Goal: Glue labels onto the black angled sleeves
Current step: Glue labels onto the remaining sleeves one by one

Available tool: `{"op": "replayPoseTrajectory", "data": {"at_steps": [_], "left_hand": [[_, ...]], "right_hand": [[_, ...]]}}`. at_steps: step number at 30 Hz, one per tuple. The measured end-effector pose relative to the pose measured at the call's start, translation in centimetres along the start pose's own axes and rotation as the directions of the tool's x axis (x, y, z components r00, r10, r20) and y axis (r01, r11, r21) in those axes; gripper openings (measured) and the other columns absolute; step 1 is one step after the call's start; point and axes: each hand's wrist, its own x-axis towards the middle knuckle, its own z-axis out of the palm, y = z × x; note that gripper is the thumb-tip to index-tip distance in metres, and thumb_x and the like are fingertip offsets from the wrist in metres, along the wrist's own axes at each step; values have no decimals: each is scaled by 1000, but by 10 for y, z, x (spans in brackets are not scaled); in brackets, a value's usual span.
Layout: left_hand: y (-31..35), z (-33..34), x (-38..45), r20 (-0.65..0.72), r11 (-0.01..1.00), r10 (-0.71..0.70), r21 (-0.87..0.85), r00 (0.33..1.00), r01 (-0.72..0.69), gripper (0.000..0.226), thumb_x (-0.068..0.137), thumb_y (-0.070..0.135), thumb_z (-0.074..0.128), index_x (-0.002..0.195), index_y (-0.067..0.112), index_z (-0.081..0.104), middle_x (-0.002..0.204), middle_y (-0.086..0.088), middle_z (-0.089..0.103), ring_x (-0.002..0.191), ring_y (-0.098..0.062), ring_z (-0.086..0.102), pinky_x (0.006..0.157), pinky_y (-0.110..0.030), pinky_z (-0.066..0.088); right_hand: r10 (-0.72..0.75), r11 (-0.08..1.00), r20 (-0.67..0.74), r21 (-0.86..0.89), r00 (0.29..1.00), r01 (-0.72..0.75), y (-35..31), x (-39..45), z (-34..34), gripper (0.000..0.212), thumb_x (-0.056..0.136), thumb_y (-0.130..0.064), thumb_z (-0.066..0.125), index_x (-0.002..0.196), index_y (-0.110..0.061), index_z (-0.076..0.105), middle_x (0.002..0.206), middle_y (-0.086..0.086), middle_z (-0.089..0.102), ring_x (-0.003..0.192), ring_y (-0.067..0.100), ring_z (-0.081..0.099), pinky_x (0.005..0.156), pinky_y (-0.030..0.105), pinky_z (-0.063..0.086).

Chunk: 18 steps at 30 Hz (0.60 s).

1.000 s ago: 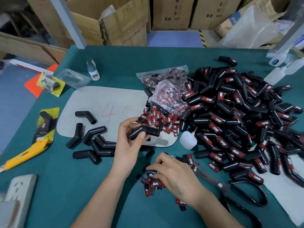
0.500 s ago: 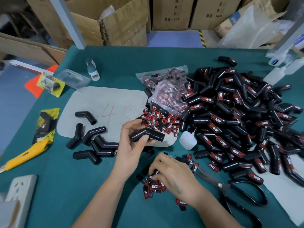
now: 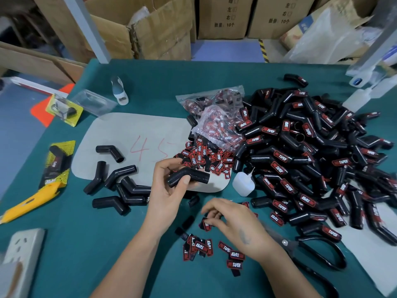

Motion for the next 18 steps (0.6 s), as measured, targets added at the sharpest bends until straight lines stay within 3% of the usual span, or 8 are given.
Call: {"op": "replayPoseTrajectory", "data": {"at_steps": [3, 7, 12, 18], "left_hand": [[-2, 1, 1, 18, 1000, -6, -21, 1000, 7, 32, 98, 12, 64, 127, 23, 56, 116, -13, 60, 111, -27, 64, 91, -40, 62], [-1, 1, 1, 22, 999, -1, -51, 1000, 2, 33, 100, 9, 62, 126, 27, 58, 113, -4, 62, 105, -29, 67, 86, -37, 63], [-3, -1, 1, 41, 999, -6, -33, 999, 7, 33, 100, 28, 63, 132, 32, 55, 118, -11, 62, 85, -41, 73, 79, -39, 62], [-4, 0, -1, 68, 993, -9, -113, 998, 17, 40, 102, 24, 61, 140, 32, 52, 122, -10, 53, 117, -53, 62, 84, -44, 63]], "right_hand": [[-56, 955, -71, -294, 996, 33, -1, 0, 6, 19, 101, -35, 64, 110, -43, 50, 104, -20, 56, 97, 2, 57, 80, 26, 49], [-96, 939, -130, -341, 987, 46, -2, -2, 8, 18, 98, -32, 70, 109, -39, 57, 104, -18, 53, 93, 4, 51, 68, 24, 44], [-92, 950, -89, -306, 992, 61, 1, -2, 4, 12, 105, -32, 61, 112, -33, 70, 107, -17, 55, 98, 6, 53, 75, 21, 38], [-54, 953, -18, -300, 998, 46, 5, 1, 5, 12, 105, -42, 57, 114, -37, 62, 113, -20, 47, 105, 4, 50, 80, 23, 38]]}}
